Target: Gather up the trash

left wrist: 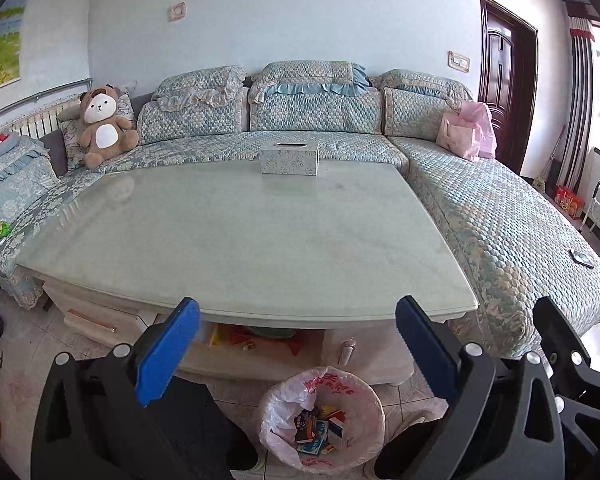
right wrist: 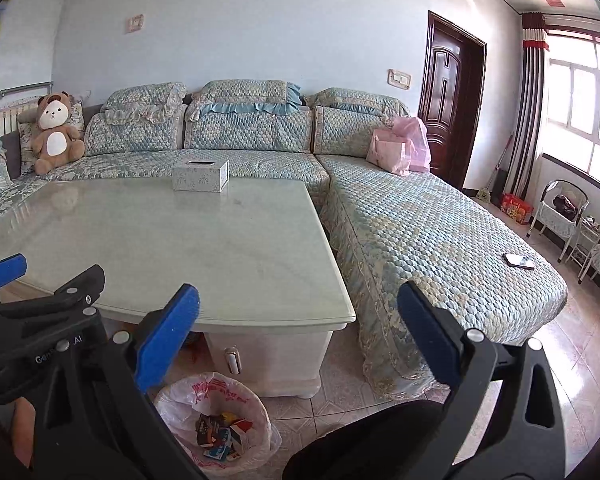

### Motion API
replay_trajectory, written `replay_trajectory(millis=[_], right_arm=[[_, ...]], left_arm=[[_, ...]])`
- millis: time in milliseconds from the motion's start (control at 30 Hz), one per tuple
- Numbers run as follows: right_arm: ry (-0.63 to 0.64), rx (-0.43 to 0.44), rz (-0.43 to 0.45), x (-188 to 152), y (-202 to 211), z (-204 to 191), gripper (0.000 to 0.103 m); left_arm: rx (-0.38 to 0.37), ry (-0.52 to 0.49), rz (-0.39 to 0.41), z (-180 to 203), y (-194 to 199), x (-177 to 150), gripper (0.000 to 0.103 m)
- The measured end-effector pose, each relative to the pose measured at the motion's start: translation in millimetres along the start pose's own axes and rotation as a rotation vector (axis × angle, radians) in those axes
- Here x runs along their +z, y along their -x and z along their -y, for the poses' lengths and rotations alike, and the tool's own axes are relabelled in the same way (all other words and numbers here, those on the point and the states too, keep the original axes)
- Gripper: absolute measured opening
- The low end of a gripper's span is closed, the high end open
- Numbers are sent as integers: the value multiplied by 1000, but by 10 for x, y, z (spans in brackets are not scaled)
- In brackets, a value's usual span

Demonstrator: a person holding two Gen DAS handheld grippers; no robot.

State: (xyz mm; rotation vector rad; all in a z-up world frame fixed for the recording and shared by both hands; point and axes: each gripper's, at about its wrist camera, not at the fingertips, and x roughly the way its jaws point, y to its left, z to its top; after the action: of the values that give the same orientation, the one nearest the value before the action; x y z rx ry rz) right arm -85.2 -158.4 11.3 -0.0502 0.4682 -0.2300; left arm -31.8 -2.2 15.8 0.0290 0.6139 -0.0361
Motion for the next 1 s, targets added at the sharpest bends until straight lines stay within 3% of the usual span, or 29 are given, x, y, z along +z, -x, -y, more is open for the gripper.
replay_trajectory(millis=[500,1000], right_arm=[[1,-16,34,61,172,-3,97],[8,-22,43,90,223,-33,97]], left_arm=[[19,10,48,-30,211,53,96],[24,20,45,-59,201,95,96]])
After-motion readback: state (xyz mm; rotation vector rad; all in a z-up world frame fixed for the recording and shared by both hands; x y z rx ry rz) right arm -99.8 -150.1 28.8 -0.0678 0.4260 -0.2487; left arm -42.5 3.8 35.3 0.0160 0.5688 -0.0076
